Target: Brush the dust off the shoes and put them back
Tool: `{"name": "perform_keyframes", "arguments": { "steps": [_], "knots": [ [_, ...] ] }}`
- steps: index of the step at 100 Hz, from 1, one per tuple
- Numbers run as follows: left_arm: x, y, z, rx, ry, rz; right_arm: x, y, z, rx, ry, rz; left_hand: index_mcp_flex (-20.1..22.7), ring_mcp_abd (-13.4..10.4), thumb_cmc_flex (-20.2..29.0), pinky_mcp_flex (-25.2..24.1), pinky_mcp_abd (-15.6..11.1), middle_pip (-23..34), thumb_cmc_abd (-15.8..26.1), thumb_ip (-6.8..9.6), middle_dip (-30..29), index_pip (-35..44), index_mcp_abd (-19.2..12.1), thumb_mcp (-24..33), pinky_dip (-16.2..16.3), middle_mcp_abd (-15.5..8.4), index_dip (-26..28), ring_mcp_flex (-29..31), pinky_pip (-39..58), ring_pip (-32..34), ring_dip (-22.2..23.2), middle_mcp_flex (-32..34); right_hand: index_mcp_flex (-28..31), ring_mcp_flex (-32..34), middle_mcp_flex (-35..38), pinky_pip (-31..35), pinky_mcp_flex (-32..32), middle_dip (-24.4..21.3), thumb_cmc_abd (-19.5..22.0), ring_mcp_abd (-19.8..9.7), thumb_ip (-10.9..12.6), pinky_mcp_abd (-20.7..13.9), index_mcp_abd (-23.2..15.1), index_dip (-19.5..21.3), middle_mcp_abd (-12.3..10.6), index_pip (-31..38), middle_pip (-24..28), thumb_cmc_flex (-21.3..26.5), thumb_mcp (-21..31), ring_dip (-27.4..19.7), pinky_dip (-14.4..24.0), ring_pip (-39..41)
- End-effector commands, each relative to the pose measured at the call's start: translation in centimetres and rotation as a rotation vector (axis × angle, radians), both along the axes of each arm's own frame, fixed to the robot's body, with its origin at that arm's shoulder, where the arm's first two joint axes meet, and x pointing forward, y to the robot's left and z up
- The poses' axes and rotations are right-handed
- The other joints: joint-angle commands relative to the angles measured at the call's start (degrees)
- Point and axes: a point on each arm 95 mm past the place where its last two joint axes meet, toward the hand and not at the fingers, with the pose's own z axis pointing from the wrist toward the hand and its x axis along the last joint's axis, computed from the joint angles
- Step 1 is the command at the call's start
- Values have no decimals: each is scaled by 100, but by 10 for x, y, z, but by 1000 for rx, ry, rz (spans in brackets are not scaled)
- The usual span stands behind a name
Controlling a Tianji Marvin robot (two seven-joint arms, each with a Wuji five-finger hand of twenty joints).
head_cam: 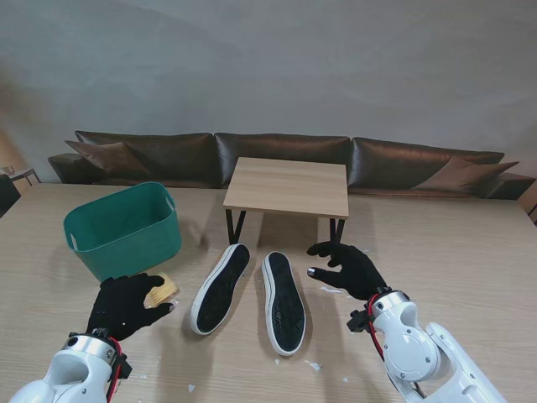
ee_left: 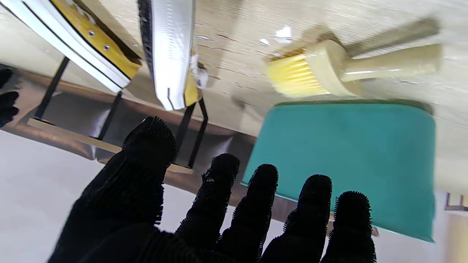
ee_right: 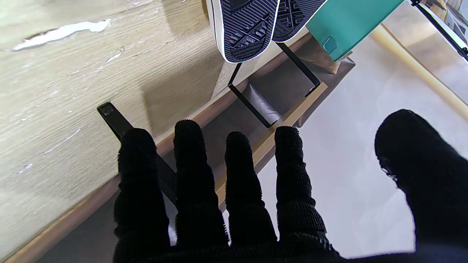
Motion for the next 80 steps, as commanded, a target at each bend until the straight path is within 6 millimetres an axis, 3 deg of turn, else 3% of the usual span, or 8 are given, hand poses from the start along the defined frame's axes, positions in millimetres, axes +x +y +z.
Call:
{"name": "perform_keyframes", "arguments": {
  "steps": [1, 29, 56, 72, 80],
  "knots": [
    [-6, 7, -9, 4, 46, 24, -3, 3, -3, 1, 19, 15, -80, -85, -64, 7, -158, 33, -147, 60, 93, -61, -62, 143, 117, -11, -42, 16, 67, 97, 110, -92, -90, 92, -65, -146, -853, -77, -32, -60, 146, -124, -82, 45, -2, -17, 19, 3, 43, 72, 200, 79],
    [-20, 30, -21, 94, 52, 109, -4, 4, -4, 8, 29, 19, -112, -66, -182, 143, -196, 48, -286, 20, 194, -86, 67, 485, 288, 43, -89, 75, 197, 317, 252, -88, -87, 139, -24, -128, -819, -76, -10, -43, 147, -113, -47, 41, 23, -5, 30, -1, 39, 95, 232, 133],
    [-21, 54, -40, 149, 64, 195, -5, 4, -6, 13, 43, 21, -259, -61, -267, 260, -269, 63, -456, -17, 281, -145, 273, 833, 419, 60, -142, 75, 273, 496, 363, -137, -68, 178, 22, -94, -801, -78, 12, -28, 149, -99, -18, 35, 44, 8, 34, 1, 40, 113, 256, 177],
    [-14, 66, -49, 160, 71, 224, -5, 5, -7, 14, 48, 26, -336, -107, -350, 228, -312, 67, -571, -44, 338, -147, 228, 1026, 541, -7, -147, 22, 322, 586, 425, -204, -58, 189, 39, -74, -790, -80, 35, -27, 150, -97, 4, 30, 50, 14, 32, 1, 35, 119, 263, 191],
    [-9, 71, -52, 166, 79, 226, -5, 5, -7, 14, 52, 27, -392, -124, -360, 202, -344, 60, -602, -51, 352, -157, 20, 1071, 569, -42, -149, 2, 322, 600, 436, -242, -57, 193, 46, -65, -784, -80, 46, -21, 152, -93, 3, 27, 54, 16, 32, -2, 30, 121, 264, 196]
  ]
}}
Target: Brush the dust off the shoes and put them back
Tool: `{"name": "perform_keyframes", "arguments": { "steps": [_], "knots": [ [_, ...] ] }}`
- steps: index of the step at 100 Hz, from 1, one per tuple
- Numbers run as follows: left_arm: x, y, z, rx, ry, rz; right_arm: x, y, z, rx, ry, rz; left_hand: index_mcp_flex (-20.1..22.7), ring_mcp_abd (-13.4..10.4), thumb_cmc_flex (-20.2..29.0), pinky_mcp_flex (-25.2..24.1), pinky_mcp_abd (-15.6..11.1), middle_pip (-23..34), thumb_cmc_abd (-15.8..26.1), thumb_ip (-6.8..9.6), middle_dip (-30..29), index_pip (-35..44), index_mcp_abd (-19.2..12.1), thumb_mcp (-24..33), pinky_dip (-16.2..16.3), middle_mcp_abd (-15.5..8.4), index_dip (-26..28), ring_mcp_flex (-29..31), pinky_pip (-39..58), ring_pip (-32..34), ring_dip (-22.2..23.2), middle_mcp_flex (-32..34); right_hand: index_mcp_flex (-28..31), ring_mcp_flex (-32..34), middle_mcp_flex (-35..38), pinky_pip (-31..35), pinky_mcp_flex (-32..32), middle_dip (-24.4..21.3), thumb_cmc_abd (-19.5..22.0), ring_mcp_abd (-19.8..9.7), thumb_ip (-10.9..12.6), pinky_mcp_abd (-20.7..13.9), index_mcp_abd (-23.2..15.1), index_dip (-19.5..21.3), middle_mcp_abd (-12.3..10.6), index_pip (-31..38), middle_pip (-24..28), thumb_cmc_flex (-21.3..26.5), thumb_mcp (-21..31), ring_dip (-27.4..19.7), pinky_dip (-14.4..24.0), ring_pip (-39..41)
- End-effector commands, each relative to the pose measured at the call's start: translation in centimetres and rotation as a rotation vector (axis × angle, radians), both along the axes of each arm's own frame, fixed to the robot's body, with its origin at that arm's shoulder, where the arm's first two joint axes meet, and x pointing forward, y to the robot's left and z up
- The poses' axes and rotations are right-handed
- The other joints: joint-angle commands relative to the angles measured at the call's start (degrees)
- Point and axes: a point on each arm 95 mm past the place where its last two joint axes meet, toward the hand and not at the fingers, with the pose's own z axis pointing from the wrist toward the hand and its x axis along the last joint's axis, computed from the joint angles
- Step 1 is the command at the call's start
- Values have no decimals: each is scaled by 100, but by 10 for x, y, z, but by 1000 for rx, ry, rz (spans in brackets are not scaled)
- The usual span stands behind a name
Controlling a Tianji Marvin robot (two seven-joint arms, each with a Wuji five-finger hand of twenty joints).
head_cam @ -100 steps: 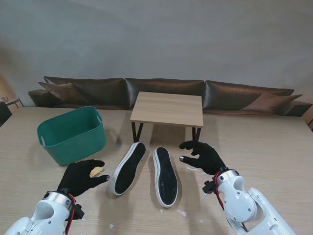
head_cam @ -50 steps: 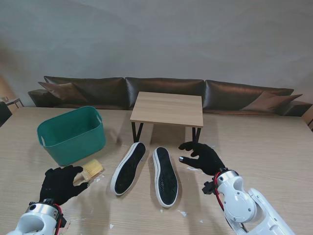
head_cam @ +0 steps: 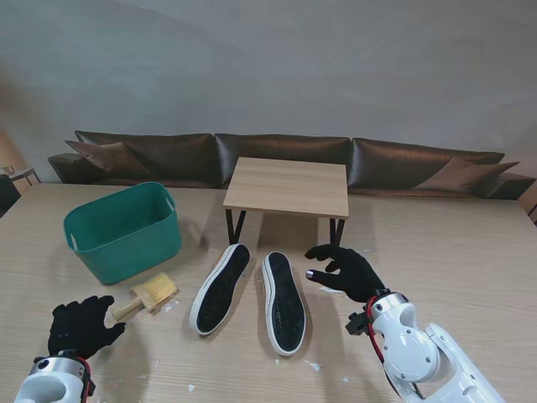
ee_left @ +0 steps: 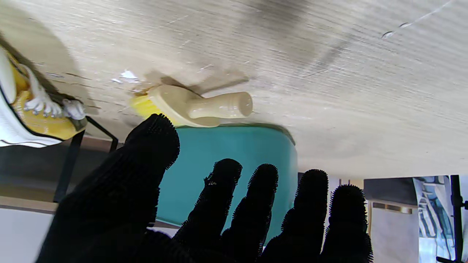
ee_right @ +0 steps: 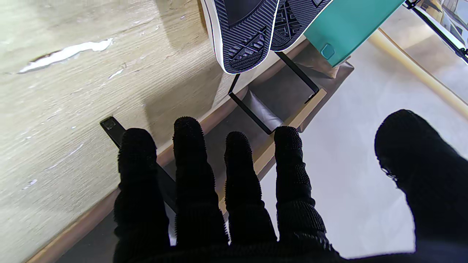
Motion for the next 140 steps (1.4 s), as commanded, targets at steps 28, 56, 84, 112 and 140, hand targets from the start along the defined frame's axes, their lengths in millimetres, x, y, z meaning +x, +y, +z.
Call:
{"name": "perform_keyframes", "arguments": {
  "steps": [28, 56, 84, 112, 140],
  "knots": [
    [22, 14, -14, 32, 75, 23, -3, 4, -5, 4, 28, 14, -312, -88, -198, -64, -214, 1, -214, -76, 125, -82, -258, 195, 246, -109, -72, -28, 108, 132, 147, -259, -18, 94, 58, -41, -784, -79, 63, -19, 154, -86, 18, 20, 57, 34, 32, 0, 33, 63, 158, 74],
    [40, 19, -25, 31, 109, 37, -3, 4, -6, 14, 38, 12, -168, -75, -209, -40, -208, 18, -209, -80, 170, 32, -209, 239, 339, -115, -17, -14, 138, 201, 199, -239, 8, 109, 89, -16, -778, -78, 88, -12, 156, -86, 57, 9, 68, 45, 34, 5, 41, 64, 148, 80],
    [55, 21, -34, 35, 163, 27, -1, 4, -7, 25, 43, 7, 56, -68, -167, 87, -185, 56, -229, -76, 202, 250, -199, 317, 378, -116, 159, 73, 159, 259, 216, -116, 28, 115, 111, 4, -779, -77, 113, 4, 156, -81, 72, 1, 89, 54, 37, 4, 33, 66, 137, 84],
    [68, 20, -43, 48, 210, 7, 2, 4, -9, 36, 45, -4, 329, -65, -28, 332, -124, 139, -295, -66, 265, 538, -218, 605, 430, -128, 449, 269, 259, 462, 267, 89, 60, 134, 138, 24, -773, -78, 139, 11, 159, -67, 106, -8, 104, 62, 34, 6, 28, 68, 125, 89],
    [79, 19, -53, 100, 238, -16, 3, 4, -10, 51, 52, -11, 751, -99, 482, 23, -331, 580, -603, -384, 851, 1640, -180, 804, -121, -84, 1781, 910, 4032, 1517, 771, 677, 82, 156, 177, 39, -762, -78, 176, 33, 163, -50, 142, -17, 134, 66, 36, 15, 38, 73, 116, 95]
  ]
}}
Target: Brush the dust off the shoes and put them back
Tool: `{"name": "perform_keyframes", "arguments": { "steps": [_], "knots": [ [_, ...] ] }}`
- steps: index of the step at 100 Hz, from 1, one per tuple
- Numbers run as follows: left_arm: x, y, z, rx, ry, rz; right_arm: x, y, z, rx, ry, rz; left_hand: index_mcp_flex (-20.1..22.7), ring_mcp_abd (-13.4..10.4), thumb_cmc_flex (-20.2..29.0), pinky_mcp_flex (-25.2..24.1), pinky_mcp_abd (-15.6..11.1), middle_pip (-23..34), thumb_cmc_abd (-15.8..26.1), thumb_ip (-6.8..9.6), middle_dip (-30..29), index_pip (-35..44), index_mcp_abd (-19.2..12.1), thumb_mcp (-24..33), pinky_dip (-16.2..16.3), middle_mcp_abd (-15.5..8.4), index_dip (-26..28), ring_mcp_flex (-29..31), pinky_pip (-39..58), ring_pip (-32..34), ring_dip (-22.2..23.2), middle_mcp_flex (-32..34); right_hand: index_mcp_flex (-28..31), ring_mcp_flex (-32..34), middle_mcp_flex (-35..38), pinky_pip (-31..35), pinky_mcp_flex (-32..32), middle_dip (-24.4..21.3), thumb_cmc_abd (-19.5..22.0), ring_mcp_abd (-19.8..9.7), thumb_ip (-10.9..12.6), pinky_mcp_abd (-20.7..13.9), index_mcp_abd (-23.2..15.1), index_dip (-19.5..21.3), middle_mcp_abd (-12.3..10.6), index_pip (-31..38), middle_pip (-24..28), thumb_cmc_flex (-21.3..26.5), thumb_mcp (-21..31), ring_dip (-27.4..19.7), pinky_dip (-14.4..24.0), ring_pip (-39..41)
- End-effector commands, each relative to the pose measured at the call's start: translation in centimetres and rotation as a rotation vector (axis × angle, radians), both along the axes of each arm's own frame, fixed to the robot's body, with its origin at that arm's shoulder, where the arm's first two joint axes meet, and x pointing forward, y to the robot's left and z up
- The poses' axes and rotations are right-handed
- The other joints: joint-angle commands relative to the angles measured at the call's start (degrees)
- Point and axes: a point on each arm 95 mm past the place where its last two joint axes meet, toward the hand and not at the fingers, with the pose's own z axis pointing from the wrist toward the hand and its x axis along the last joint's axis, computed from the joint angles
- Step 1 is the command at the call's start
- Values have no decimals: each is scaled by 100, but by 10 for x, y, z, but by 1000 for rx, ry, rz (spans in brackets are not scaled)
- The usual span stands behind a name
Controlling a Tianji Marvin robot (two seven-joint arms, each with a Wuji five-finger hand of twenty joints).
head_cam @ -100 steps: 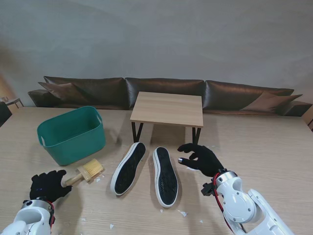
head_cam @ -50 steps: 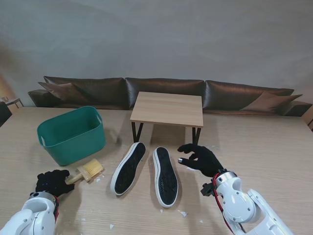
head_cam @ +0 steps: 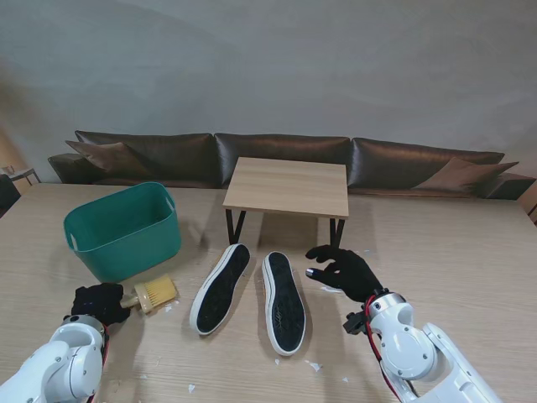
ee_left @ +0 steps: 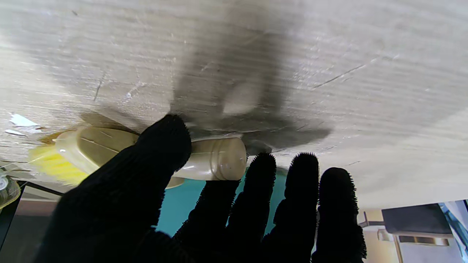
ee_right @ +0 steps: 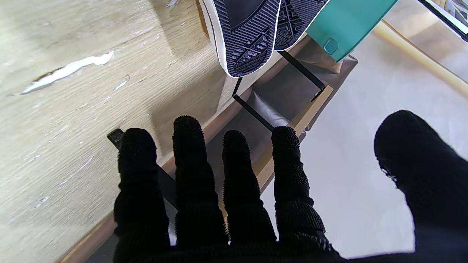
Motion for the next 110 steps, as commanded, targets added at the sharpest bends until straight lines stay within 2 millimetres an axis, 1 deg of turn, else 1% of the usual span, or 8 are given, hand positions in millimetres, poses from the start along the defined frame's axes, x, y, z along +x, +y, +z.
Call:
{"name": "perform_keyframes", "arguments": {
  "steps": [1, 4, 13, 27, 38, 55, 87, 110],
  "knots": [
    [-4, 1, -15, 1, 49, 1, -1, 3, -2, 2, 11, 11, 477, -5, 378, -171, -132, 169, -289, -265, 241, 638, -397, -13, -539, 1, 418, 334, 1351, 302, 155, 229, 74, 121, 102, 39, -761, -76, 147, 25, 163, -51, 0, -17, 5, 66, -43, 16, 36, 70, 114, 51],
    [-3, 1, -16, 8, 51, -2, -1, 3, -2, 3, 11, 10, 463, -27, 528, -130, -148, 246, -343, -277, 362, 907, -410, -122, -870, 8, 479, 427, 1783, 462, 226, 303, 83, 126, 106, 42, -757, -76, 155, 22, 162, -50, 8, -17, 9, 70, -43, 12, 36, 71, 113, 53],
    [-1, 1, -19, 38, 66, -16, -1, 3, -2, 8, 13, 6, 419, -145, 881, 163, -231, 514, -476, -259, 659, 1756, -481, -394, -1198, -44, 526, 731, 2441, 919, 419, 513, 90, 132, 109, 46, -756, -77, 174, 31, 164, -42, 20, -19, 25, 73, -45, 16, 41, 73, 111, 56],
    [0, 0, -22, 53, 78, -28, 0, 3, -3, 15, 16, 2, 481, -272, 1056, 562, -320, 807, -545, -256, 891, 2509, -492, -237, -1323, -62, 551, 1113, 2851, 1377, 580, 764, 104, 144, 128, 55, -748, -76, 201, 41, 164, -39, 50, -23, 25, 81, -42, 14, 44, 74, 106, 60],
    [0, -1, -24, 64, 94, -37, -1, 3, -3, 21, 18, 1, 550, -327, 1159, 824, -393, 856, -589, -275, 2019, 2917, -536, -84, -1411, -84, 474, 1353, 3129, 1671, 699, 991, 105, 149, 129, 61, -745, -76, 218, 46, 165, -29, 83, -28, 48, 82, -42, 22, 51, 77, 104, 64],
    [-1, -2, -24, 100, 122, -66, -1, 4, -4, 31, 24, -1, 803, -490, 1303, 1450, -395, 621, -672, -308, 2632, 3463, -677, 163, -1464, -230, 459, 1987, 3470, 1985, 761, 1764, 105, 164, 140, 74, -731, -75, 262, 59, 166, -19, 140, -34, 56, 90, -37, 22, 64, 80, 99, 72],
    [-1, -5, -28, 118, 140, -117, -1, 5, -6, 36, 30, -5, 593, -672, 1391, 2808, 20, 765, -511, -338, 2040, 3894, -564, 394, -1673, -297, 523, 3572, 3929, 2094, 701, 2967, 67, 179, 148, 99, -712, -79, 338, 86, 166, -9, 268, -47, 86, 108, -26, 22, 95, 84, 90, 86],
    [-1, -5, -25, 86, 176, -168, -1, 5, -7, 32, 34, -2, 560, -820, 1331, 3143, -275, 1249, -533, -407, 1936, 4092, -561, 463, -1307, -437, 479, 4107, 4933, 3106, 1250, 3265, 38, 191, 152, 122, -702, -80, 375, 89, 165, 2, 318, -54, 108, 135, -13, 32, 117, 86, 86, 97]
  ]
}}
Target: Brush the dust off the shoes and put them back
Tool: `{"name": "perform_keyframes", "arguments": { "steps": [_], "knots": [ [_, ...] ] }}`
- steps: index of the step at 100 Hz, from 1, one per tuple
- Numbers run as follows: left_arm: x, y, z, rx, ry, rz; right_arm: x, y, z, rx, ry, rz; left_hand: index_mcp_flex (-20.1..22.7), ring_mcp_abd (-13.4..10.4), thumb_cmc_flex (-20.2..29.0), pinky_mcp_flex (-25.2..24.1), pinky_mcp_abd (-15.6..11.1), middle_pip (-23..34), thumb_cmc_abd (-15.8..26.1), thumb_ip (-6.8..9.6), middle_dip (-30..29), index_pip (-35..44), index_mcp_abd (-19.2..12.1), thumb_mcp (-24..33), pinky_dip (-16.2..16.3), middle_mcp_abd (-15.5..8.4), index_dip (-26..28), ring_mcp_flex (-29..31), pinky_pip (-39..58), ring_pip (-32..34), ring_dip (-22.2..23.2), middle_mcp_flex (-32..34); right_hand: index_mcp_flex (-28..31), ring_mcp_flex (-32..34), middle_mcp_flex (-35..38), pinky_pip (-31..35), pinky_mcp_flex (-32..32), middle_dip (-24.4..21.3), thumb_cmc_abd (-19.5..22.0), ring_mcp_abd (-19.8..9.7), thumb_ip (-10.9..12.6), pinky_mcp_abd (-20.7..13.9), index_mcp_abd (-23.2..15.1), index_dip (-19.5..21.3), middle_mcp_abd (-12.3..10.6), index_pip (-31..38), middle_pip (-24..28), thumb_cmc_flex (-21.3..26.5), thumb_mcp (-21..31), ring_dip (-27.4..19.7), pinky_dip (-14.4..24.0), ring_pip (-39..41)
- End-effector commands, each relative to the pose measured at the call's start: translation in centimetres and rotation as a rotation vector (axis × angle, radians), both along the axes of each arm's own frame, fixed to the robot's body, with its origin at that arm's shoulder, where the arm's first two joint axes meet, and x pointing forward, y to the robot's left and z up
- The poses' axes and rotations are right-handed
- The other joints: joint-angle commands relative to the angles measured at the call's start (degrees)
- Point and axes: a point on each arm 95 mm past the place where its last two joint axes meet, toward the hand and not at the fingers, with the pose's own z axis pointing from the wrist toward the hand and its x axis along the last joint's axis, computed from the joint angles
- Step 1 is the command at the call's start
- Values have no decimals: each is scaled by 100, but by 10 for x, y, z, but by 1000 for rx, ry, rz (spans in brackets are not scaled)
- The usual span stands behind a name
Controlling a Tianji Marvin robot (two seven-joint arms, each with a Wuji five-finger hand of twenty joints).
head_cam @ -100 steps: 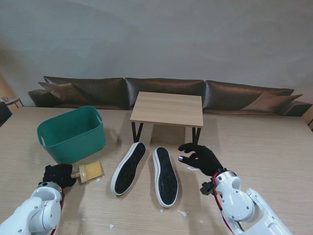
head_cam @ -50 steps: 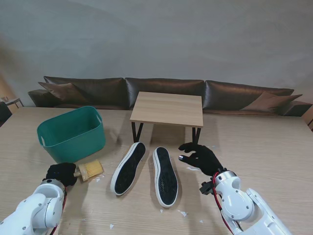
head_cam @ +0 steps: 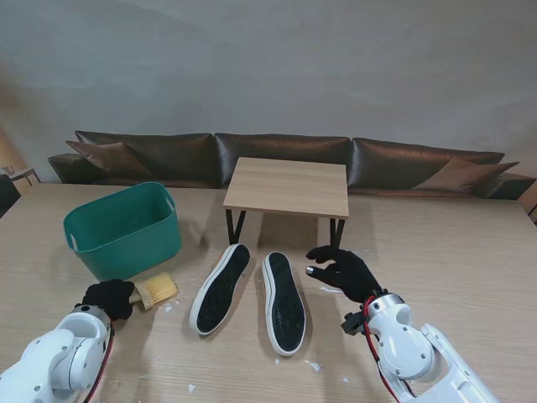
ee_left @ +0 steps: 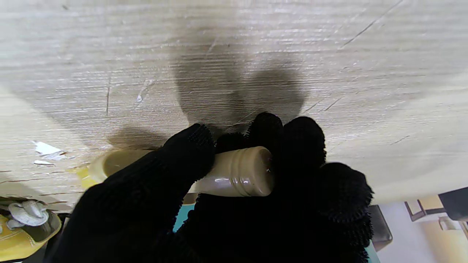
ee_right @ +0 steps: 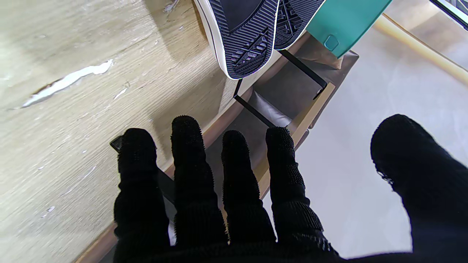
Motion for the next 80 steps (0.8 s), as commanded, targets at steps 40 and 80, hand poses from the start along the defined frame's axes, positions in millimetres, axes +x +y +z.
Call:
{"name": "perform_keyframes", "arguments": {
  "steps": [40, 80],
  "knots": [
    [-21, -4, -17, -86, 99, -12, -2, 4, -5, -1, 25, 19, 487, -481, 592, 1104, -505, 1094, -886, -368, -349, 1216, -556, 347, 75, -305, 159, 753, 1690, 2554, -47, 949, 18, 192, 146, 166, -694, -84, 227, 36, 162, -1, 22, -80, 70, 103, 5, 30, 121, 81, 82, 73],
    [-34, -3, -3, -221, 35, 62, -3, 4, -8, 0, 41, 30, 733, -405, 657, 1097, -359, 1228, -1122, -400, -466, 1024, -396, 496, -19, -178, 137, 742, 1481, 2457, -181, 995, -8, 181, 127, 198, -689, -91, 281, 34, 160, -4, 49, -105, 90, 116, 10, 34, 120, 78, 73, 76]
  ]
}}
